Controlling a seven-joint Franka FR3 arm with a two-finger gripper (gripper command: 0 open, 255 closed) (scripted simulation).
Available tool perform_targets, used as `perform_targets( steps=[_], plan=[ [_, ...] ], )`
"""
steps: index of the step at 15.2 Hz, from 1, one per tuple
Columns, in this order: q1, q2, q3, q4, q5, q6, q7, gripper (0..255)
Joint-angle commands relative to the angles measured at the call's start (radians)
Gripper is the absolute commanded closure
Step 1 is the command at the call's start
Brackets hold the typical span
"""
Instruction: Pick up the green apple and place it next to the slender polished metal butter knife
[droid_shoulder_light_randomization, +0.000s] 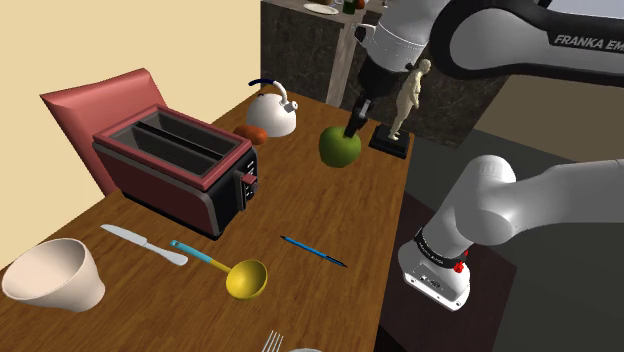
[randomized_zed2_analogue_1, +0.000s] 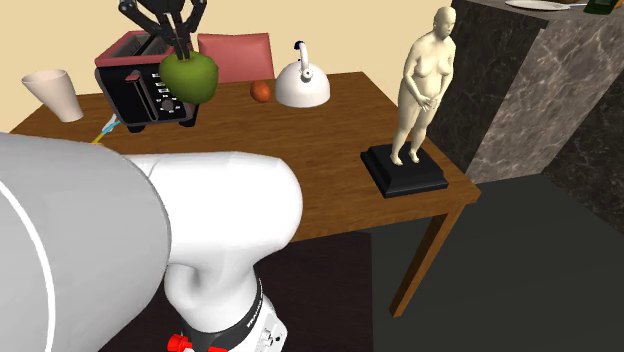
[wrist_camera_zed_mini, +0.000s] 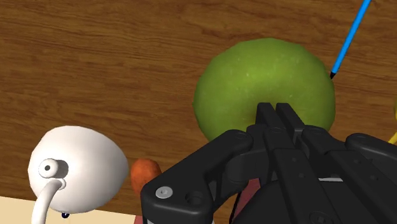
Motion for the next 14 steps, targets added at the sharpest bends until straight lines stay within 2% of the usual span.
perform_targets(
  steps=[1,8,14],
  plan=[
    [0.012,0.038,0.045,0.033,0.023,0.010,0.046,255],
    [0.029,0.205,0.209,0.165,0.070,0.061,0.207,255],
    [0.012,0.377,0.354,0.319,0.056,0.093,0.354,255]
  ],
)
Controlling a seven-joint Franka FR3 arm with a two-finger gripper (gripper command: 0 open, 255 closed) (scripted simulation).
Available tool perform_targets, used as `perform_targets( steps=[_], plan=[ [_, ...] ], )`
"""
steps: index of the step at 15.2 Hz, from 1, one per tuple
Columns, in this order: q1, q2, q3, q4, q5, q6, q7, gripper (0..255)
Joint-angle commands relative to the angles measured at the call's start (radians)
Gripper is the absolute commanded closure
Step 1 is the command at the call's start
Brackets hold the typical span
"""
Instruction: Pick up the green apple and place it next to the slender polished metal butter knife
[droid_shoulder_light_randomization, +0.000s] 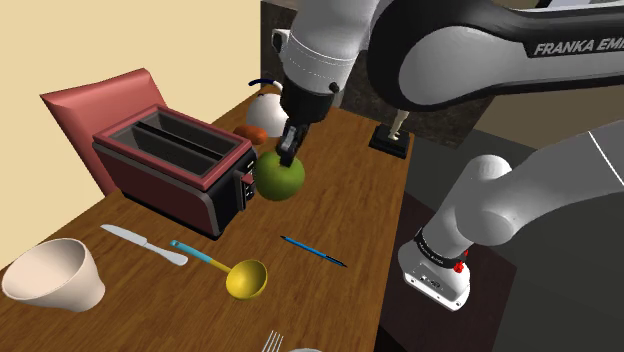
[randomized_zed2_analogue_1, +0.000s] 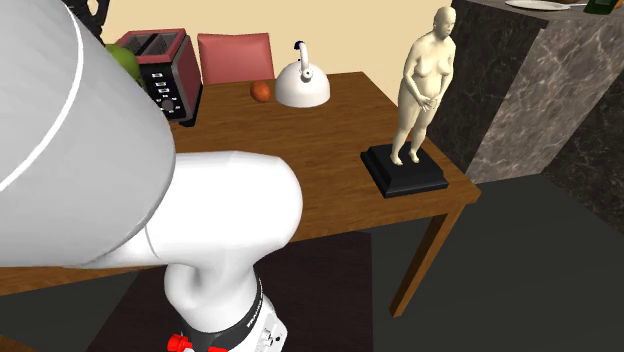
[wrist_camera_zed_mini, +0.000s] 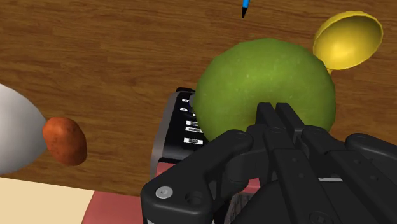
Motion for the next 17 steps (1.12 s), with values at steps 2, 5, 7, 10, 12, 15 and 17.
perform_targets(
  steps=[2,5,7,10,12,15,17],
  plan=[
    [-0.013,0.093,0.076,0.087,-0.024,0.010,0.083,255],
    [-0.032,0.199,0.156,0.185,-0.072,0.014,0.171,255],
    [-0.044,0.279,0.211,0.257,-0.120,0.012,0.237,255],
    [-0.050,0.417,0.294,0.375,-0.221,-0.003,0.349,255],
    [-0.036,0.525,0.341,0.464,-0.310,-0.025,0.432,255],
    [0.034,0.699,0.377,0.615,-0.458,-0.081,0.551,255],
    [0.112,0.812,0.374,0.730,-0.549,-0.131,0.613,255]
  ],
)
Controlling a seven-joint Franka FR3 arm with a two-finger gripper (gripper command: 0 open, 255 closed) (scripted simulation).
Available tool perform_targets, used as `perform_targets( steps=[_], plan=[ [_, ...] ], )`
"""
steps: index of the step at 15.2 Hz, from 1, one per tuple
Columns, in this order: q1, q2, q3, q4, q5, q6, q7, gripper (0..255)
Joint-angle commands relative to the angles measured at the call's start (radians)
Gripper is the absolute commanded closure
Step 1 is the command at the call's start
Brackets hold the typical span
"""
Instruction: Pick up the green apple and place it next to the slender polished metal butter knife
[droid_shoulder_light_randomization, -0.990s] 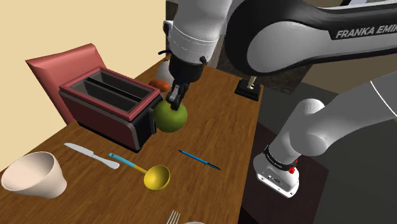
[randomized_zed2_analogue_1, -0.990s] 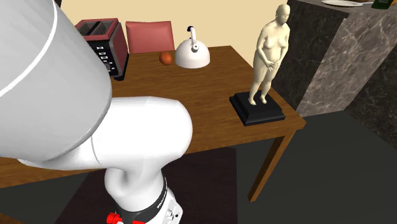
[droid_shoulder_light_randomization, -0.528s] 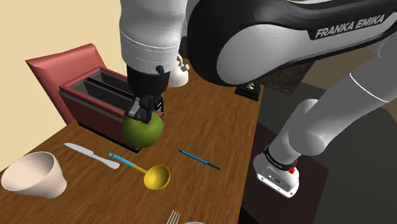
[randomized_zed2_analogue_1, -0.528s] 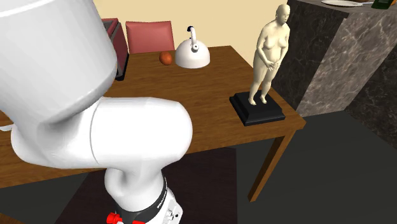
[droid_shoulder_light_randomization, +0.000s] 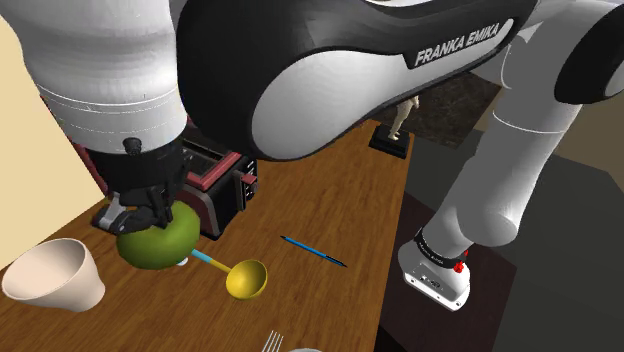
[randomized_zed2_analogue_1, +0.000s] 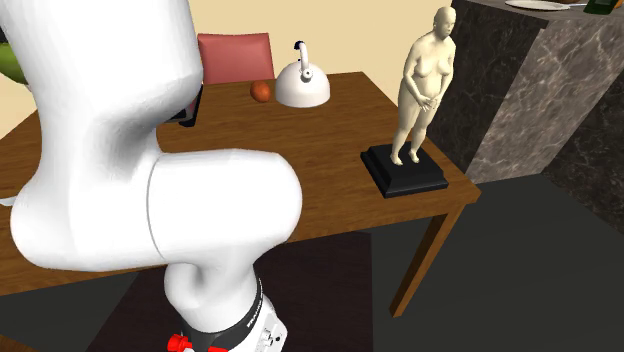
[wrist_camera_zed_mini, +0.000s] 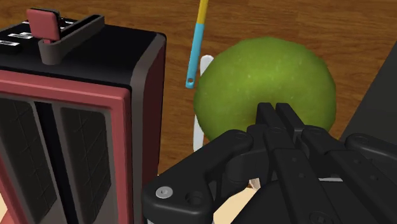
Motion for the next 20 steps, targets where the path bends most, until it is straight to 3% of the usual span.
perform_targets(
  steps=[1,5,20],
  plan=[
    [0.090,0.127,-0.006,0.131,-0.103,-0.055,0.070,255],
    [0.296,0.340,-0.061,0.429,-0.238,-0.180,0.119,255],
    [0.231,0.329,-0.067,0.199,-0.244,0.022,0.168,255]
  ],
)
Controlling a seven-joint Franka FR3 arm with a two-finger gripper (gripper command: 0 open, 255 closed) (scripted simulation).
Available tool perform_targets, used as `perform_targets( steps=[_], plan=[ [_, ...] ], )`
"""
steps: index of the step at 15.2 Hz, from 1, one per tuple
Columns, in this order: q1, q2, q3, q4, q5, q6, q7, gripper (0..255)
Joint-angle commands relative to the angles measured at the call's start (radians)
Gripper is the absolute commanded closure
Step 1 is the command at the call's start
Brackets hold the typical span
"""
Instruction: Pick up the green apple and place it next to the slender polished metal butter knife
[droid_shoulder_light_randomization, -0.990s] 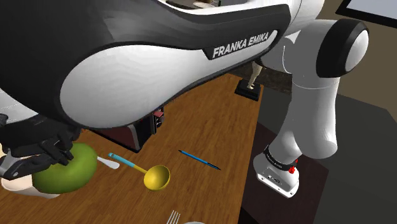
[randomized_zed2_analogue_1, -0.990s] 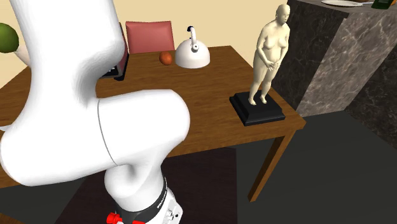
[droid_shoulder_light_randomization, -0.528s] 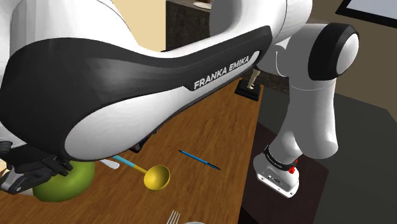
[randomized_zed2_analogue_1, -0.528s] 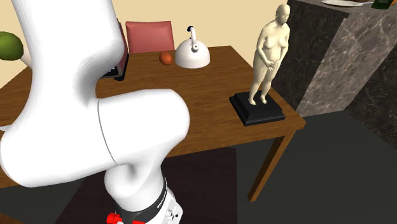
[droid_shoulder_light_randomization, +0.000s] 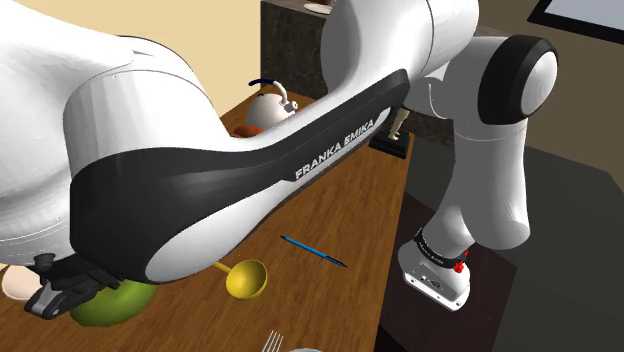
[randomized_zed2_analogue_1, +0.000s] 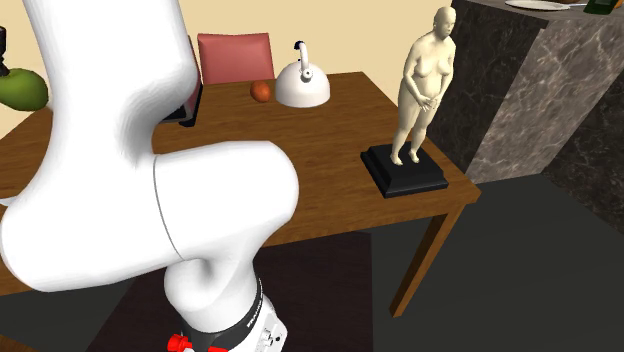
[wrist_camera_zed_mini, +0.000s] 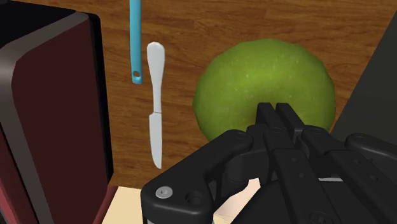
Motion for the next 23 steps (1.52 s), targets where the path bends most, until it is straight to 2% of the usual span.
perform_targets(
  steps=[1,15,23],
  plan=[
    [-0.006,0.002,-0.002,-0.026,-0.004,0.026,0.007,255],
    [-0.015,0.046,-0.031,-0.152,-0.054,0.178,0.060,255],
    [-0.015,0.046,-0.031,-0.152,-0.054,0.178,0.060,255]
  ],
)
